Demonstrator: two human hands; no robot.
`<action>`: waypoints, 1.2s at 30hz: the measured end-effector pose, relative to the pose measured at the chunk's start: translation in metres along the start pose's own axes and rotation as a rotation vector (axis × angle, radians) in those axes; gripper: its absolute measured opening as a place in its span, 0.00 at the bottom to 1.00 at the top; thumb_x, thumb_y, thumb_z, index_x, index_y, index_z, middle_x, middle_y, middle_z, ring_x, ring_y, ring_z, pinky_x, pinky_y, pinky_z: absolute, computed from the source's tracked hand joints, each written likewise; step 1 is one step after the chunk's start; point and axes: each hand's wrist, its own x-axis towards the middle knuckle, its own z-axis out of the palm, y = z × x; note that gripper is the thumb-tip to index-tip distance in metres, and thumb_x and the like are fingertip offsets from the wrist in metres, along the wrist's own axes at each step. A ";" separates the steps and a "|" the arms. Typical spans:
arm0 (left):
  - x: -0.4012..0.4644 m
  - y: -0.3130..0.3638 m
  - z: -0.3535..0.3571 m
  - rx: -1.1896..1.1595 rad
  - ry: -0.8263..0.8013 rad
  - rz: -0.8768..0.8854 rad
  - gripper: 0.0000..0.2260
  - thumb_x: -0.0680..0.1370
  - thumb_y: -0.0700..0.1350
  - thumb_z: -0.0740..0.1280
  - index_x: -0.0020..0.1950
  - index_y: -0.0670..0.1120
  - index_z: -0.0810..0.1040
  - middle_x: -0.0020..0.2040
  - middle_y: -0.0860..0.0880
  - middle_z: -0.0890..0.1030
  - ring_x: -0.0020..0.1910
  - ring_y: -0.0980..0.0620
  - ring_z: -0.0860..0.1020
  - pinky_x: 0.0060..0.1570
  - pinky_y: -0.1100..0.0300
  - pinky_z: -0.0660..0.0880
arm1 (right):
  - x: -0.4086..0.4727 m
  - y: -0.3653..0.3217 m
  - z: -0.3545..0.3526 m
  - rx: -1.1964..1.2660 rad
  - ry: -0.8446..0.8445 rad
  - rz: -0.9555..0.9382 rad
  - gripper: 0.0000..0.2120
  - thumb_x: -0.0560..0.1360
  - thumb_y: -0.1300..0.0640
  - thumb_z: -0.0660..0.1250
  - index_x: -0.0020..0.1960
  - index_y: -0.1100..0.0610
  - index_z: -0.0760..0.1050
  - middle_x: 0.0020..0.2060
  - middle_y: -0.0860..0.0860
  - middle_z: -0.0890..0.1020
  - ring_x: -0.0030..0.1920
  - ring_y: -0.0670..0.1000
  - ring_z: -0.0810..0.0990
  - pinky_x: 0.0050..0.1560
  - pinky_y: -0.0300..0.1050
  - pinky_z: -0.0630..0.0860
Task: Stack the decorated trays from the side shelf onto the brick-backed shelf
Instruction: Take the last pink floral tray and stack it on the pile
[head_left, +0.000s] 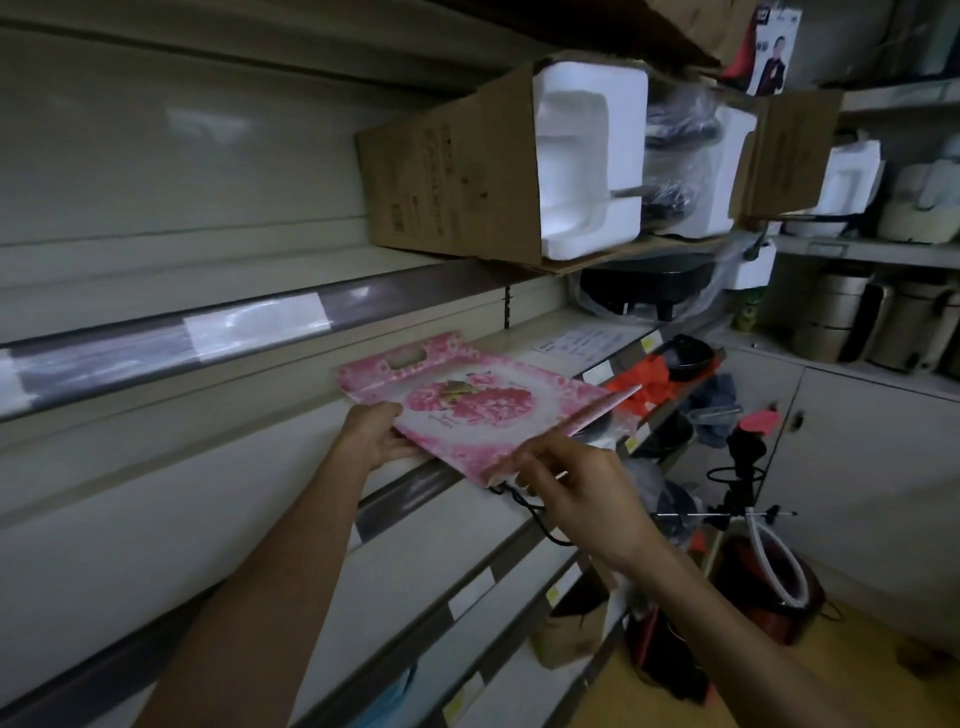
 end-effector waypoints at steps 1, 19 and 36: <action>0.002 0.000 0.004 0.011 0.017 0.004 0.07 0.80 0.34 0.62 0.57 0.37 0.73 0.47 0.37 0.81 0.42 0.39 0.81 0.40 0.43 0.79 | 0.003 0.002 -0.001 0.008 0.001 0.000 0.07 0.80 0.53 0.62 0.51 0.51 0.79 0.39 0.45 0.85 0.41 0.42 0.83 0.44 0.45 0.79; -0.015 0.004 0.043 0.101 0.444 0.212 0.16 0.82 0.42 0.55 0.60 0.32 0.76 0.57 0.34 0.80 0.51 0.37 0.80 0.52 0.46 0.80 | 0.067 0.056 -0.058 0.043 0.062 -0.120 0.07 0.80 0.55 0.62 0.51 0.53 0.79 0.33 0.44 0.83 0.30 0.44 0.81 0.29 0.33 0.74; -0.187 -0.062 0.038 0.130 0.467 0.368 0.10 0.82 0.47 0.62 0.48 0.47 0.82 0.42 0.48 0.86 0.40 0.46 0.83 0.44 0.54 0.79 | 0.110 0.106 -0.063 0.130 -0.099 0.143 0.17 0.81 0.48 0.61 0.56 0.63 0.74 0.43 0.53 0.79 0.43 0.52 0.76 0.37 0.40 0.68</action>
